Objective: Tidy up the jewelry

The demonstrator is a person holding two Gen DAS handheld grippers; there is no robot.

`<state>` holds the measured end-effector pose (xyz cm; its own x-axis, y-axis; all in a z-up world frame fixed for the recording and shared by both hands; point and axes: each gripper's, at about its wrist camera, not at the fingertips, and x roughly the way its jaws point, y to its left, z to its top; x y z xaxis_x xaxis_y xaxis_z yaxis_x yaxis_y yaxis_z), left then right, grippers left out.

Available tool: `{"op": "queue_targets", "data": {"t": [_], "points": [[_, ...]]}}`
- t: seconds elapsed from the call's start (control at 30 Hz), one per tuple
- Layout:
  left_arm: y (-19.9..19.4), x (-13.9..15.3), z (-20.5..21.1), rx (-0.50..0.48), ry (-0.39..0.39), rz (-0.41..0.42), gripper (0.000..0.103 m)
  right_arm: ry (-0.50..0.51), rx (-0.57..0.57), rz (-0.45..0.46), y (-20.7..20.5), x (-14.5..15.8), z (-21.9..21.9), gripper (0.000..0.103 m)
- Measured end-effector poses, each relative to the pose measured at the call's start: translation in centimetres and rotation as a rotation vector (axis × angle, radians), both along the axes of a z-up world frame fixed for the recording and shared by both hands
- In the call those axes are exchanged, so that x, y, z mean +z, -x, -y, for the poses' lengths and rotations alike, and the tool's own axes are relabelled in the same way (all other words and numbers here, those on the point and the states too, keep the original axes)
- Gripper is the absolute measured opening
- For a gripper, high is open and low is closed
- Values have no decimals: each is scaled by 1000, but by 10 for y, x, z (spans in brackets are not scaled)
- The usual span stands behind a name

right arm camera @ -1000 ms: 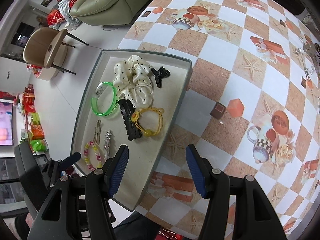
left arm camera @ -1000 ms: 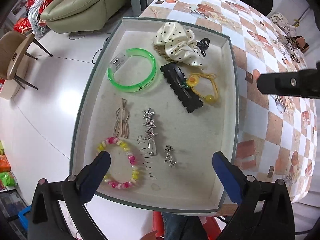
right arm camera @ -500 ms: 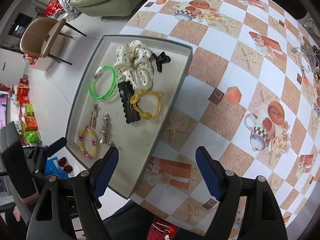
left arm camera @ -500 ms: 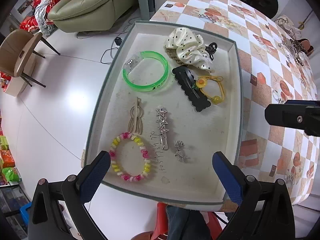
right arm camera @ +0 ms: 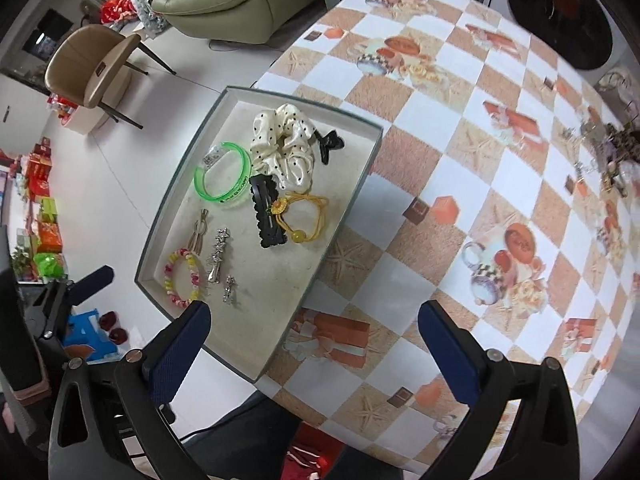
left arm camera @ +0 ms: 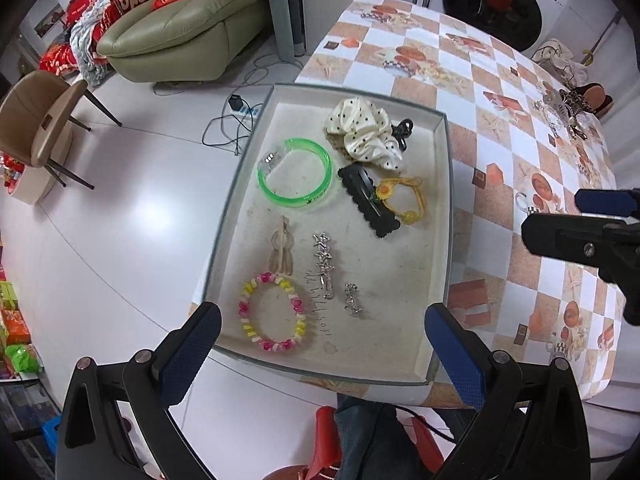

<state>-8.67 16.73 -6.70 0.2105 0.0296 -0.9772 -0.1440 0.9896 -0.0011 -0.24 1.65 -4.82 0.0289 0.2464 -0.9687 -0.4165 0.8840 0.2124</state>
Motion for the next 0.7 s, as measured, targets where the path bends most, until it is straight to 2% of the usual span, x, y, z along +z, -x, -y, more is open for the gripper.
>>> {"op": "queue_targets", "data": {"t": [0.27, 0.53, 0.7], "points": [[2, 32, -5, 11, 0, 6, 103, 54, 2, 117, 1, 40, 0, 103], [4, 70, -9, 13, -2, 16, 103, 89, 54, 136, 7, 79, -8, 103], [10, 89, -10, 6, -23, 22, 103, 101, 75, 177, 12, 103, -14, 103]]}}
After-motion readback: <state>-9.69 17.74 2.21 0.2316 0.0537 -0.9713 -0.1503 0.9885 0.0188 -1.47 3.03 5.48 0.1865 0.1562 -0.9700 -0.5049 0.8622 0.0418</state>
